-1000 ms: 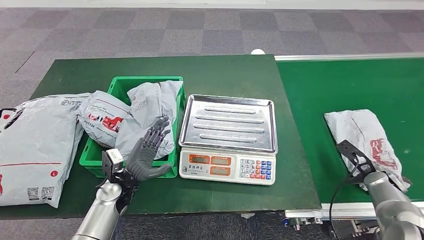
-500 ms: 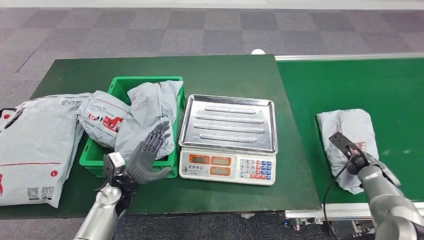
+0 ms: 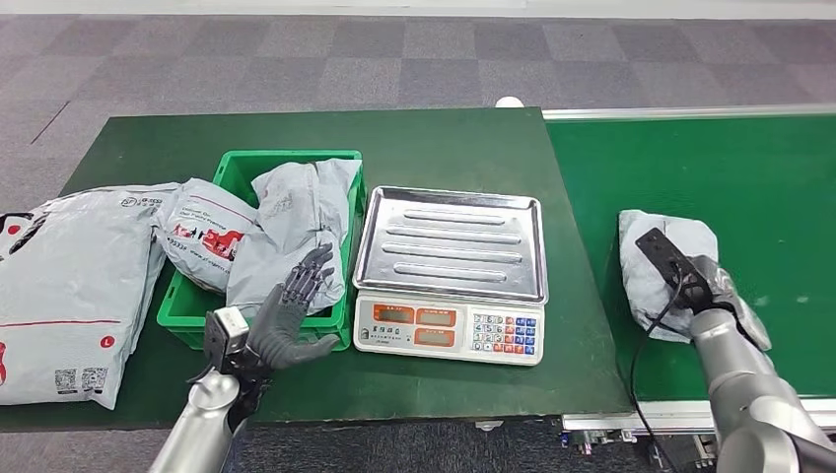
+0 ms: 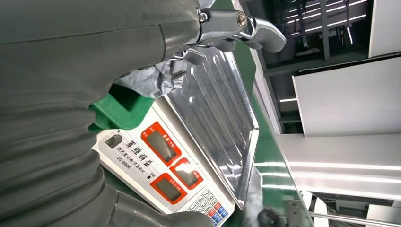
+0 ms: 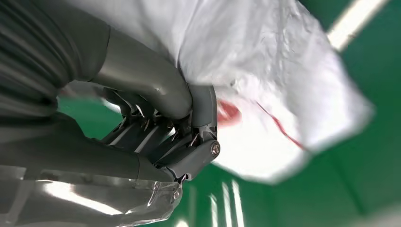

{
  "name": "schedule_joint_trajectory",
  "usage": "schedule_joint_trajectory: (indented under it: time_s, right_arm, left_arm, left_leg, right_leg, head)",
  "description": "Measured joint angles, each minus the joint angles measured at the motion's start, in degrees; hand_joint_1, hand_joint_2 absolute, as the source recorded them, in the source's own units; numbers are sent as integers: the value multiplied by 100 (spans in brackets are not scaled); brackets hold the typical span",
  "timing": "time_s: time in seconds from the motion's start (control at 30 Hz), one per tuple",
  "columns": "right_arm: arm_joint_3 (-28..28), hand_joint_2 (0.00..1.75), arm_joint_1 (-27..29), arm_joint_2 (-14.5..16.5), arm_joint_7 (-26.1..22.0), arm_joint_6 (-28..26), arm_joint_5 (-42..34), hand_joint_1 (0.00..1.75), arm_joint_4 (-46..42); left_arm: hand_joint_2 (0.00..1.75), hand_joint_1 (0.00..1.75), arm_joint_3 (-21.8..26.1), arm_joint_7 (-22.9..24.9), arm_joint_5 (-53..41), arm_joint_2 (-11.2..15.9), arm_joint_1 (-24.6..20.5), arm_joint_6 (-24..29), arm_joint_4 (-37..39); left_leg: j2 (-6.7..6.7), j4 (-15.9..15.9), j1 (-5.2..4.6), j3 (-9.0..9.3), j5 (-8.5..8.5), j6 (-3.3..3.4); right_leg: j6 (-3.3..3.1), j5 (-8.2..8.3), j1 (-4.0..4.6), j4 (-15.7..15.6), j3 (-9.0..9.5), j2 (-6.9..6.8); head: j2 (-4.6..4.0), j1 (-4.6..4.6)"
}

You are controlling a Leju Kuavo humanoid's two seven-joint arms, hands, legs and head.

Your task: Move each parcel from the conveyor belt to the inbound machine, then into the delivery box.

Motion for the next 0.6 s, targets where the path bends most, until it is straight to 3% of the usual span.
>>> schedule_joint_trajectory:
  time_s: [0.33, 0.53, 0.6]
  right_arm:
    - [0, 175, -10, 160, -376, -290, -155, 175, -315]
    - [0, 175, 218, 380, -1793, -1225, -927, 175, -1168]
    - [0, 175, 434, 508, -2089, -1205, -1431, 175, -1793]
  left_arm:
    - [175, 0, 0, 0, 3, 0, 112, 5, -134]
    - [175, 0, 0, 0, 3, 0, 202, 5, -265]
    - [175, 0, 0, 0, 3, 0, 206, 5, -282]
  left_leg:
    - [-3, 0, 0, -1, 0, 0]
    - [-5, 0, 1, 0, 0, 0]
    - [-9, 0, 2, -1, 0, 0]
  right_leg:
    - [0, 0, -1, 0, 0, -5]
    - [-1, -1, 1, 0, 0, -7]
    - [-2, -1, 2, 0, 0, -10]
  head:
    - [0, 0]
    - [0, -1]
    - [0, 0]
